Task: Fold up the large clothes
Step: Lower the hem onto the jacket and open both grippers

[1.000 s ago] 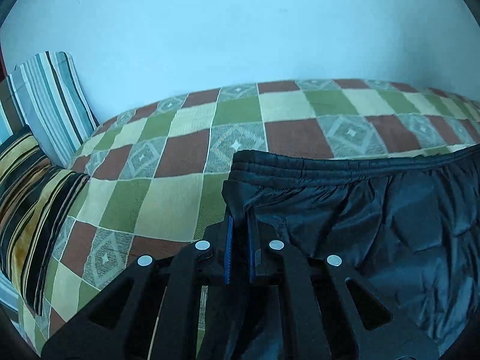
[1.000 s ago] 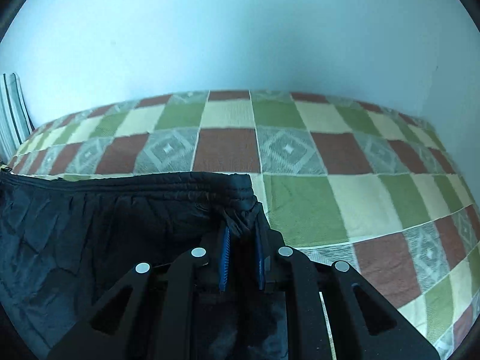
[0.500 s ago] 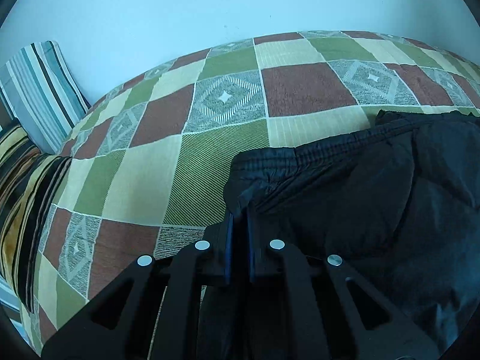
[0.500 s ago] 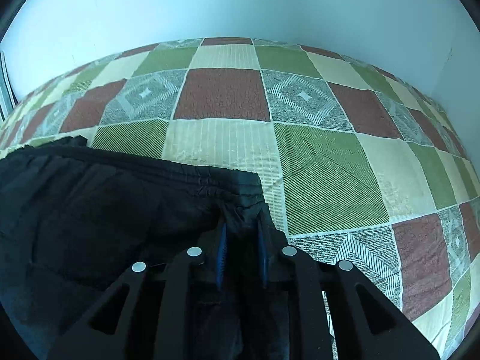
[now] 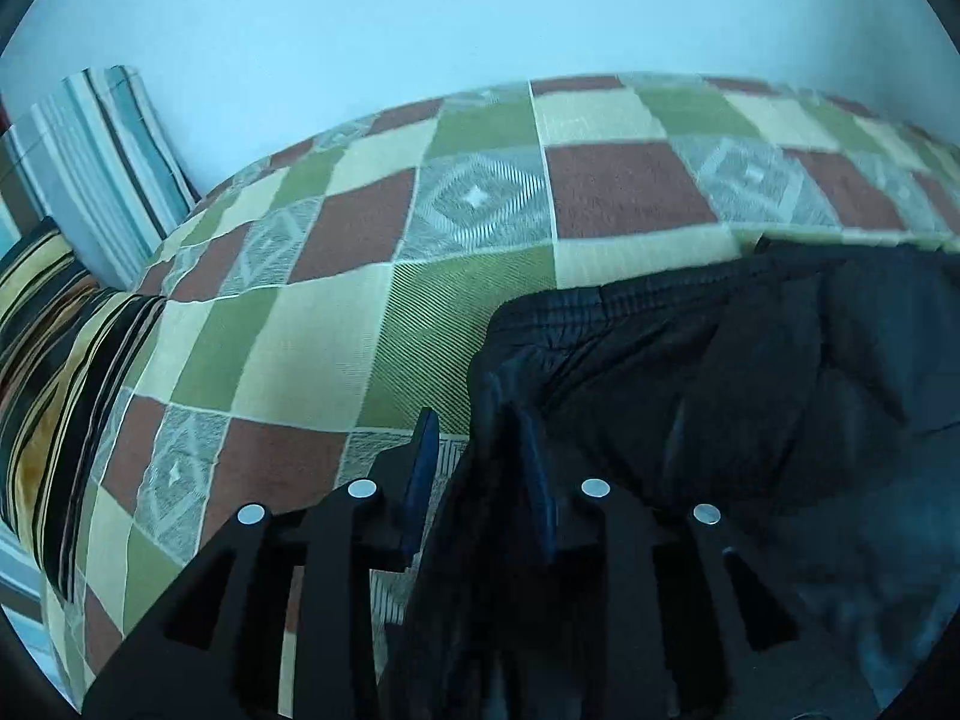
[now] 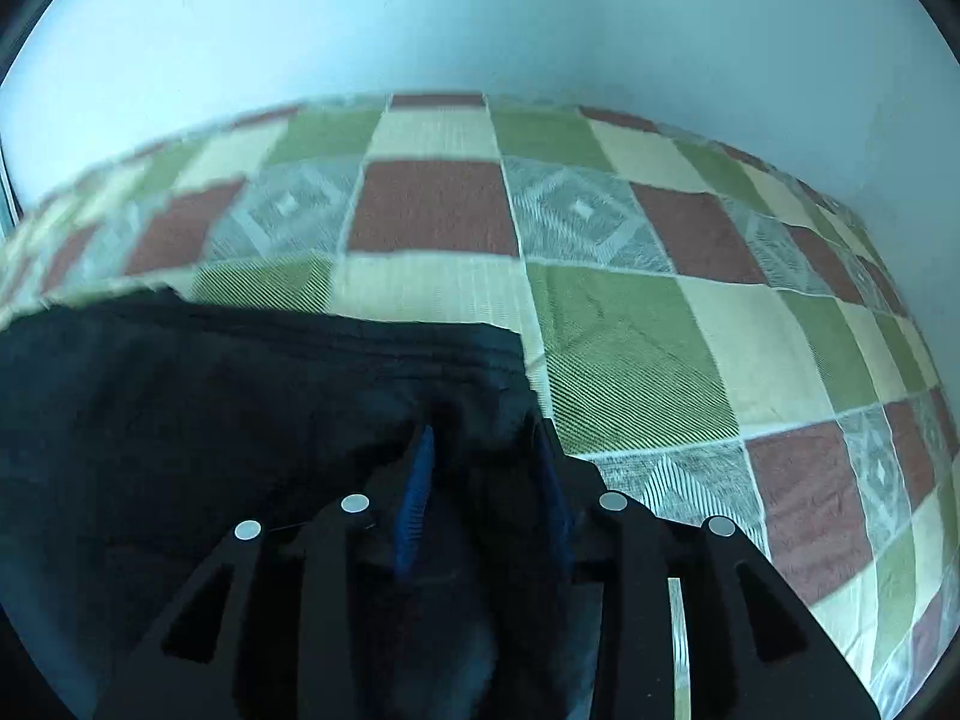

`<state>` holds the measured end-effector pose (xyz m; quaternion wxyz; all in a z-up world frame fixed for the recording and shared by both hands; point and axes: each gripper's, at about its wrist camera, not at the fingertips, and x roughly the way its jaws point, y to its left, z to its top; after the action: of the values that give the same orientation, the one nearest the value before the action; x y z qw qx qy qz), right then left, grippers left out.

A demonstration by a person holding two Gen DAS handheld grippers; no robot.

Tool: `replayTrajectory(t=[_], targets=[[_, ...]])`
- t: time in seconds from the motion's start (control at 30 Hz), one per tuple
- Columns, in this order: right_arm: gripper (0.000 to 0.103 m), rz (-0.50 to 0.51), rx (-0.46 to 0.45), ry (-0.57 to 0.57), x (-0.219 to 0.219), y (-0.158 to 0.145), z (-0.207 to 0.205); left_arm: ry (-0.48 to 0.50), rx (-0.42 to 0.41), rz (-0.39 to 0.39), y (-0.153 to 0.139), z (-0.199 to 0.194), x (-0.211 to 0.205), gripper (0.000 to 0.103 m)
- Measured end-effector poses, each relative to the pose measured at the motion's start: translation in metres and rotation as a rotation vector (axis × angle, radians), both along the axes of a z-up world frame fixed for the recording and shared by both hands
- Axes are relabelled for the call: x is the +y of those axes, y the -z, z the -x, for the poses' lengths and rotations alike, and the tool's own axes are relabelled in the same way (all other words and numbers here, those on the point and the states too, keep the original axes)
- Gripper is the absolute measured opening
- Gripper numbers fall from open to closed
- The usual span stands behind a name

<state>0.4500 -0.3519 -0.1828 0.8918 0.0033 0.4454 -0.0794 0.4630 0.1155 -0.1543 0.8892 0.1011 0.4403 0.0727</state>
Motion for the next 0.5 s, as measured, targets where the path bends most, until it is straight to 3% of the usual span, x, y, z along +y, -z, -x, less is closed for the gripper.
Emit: replayTrajectory(t=[0.1, 0.17, 0.27, 0.4, 0.5], targets=[[0.036, -0.062, -0.048, 0.001, 0.015, -0.023, 0.015, -0.012, -0.032, 0.02, -0.025, 0.019, -0.01, 0.029], [0.036, -0.084, -0.093, -0.02, 0.037, -0.039, 0.028, -0.001, -0.058, 0.047, -0.038, 0.032, -0.023, 0.038], [0.038, -0.109, -0.125, -0.055, 0.071, -0.046, 0.04, 0.011, -0.084, 0.106, -0.049, 0.049, -0.052, 0.041], [0.042, -0.102, -0.119, -0.1, 0.113, -0.037, 0.041, 0.063, -0.11, 0.128, -0.044, 0.062, -0.1, 0.043], [0.042, -0.072, -0.108, -0.1, 0.133, -0.021, 0.037, 0.087, -0.113, 0.058, -0.025, 0.06, -0.127, 0.043]])
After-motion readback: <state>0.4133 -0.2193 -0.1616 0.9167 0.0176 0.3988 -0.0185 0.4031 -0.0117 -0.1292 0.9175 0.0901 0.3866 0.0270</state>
